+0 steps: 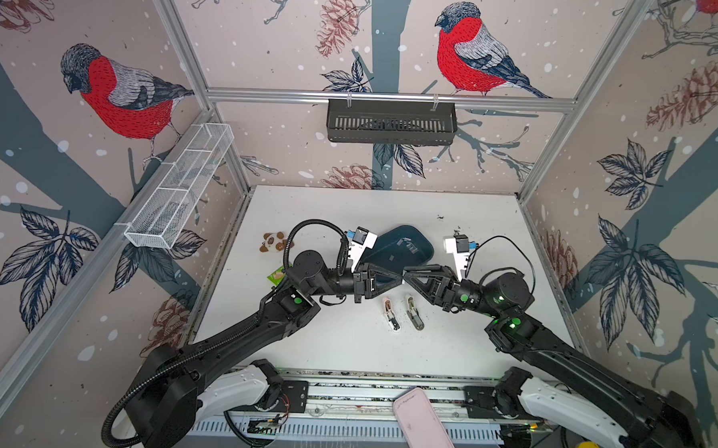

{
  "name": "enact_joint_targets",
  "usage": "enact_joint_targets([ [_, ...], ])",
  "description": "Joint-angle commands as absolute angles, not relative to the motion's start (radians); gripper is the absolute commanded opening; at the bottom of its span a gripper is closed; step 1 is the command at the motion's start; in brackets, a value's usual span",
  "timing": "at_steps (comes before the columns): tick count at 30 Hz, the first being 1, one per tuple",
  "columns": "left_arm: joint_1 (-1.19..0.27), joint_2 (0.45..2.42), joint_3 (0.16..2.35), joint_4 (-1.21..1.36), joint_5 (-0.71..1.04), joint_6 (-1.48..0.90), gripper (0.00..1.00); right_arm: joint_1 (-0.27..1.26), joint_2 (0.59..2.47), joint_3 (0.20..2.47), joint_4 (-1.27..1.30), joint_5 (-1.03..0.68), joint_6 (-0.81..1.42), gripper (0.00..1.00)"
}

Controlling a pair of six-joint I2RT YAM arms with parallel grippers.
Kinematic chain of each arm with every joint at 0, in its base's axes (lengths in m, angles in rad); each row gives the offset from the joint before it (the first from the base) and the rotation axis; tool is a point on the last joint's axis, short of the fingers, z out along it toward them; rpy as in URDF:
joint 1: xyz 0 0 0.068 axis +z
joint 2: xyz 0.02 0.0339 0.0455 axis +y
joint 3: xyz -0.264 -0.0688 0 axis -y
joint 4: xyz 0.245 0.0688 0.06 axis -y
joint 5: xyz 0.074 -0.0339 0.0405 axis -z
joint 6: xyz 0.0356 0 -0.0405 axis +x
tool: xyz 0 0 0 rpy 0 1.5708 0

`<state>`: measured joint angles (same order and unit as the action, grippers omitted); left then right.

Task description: Load the staples into the stapler

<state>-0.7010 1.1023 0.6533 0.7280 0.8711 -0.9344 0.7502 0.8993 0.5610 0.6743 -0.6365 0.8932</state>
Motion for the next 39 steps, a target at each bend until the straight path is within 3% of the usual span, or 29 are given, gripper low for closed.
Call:
enact_joint_targets([
  [1, -0.701, 1.102, 0.653, 0.786, 0.891, -0.928, 0.00, 0.752, 0.904, 0.569, 0.727, -0.646, 0.901, 0.35],
  [20, -0.701, 1.103, 0.652, 0.788, 0.895, -0.923, 0.00, 0.751, 0.912, 0.566, 0.729, -0.646, 0.900, 0.16],
  [27, -0.702, 1.099, 0.648, 0.780, 0.889, -0.916, 0.00, 0.752, 0.913, 0.568, 0.727, -0.648, 0.905, 0.14],
  [32, -0.699, 1.093, 0.655, 0.741, 0.879, -0.900, 0.21, 0.750, 0.913, 0.566, 0.711, -0.641, 0.899, 0.14],
  [39, -0.657, 1.001, 0.635, 0.561, 0.860, -0.833, 0.26, 0.736, 0.879, 0.559, 0.589, -0.606, 0.849, 0.15],
])
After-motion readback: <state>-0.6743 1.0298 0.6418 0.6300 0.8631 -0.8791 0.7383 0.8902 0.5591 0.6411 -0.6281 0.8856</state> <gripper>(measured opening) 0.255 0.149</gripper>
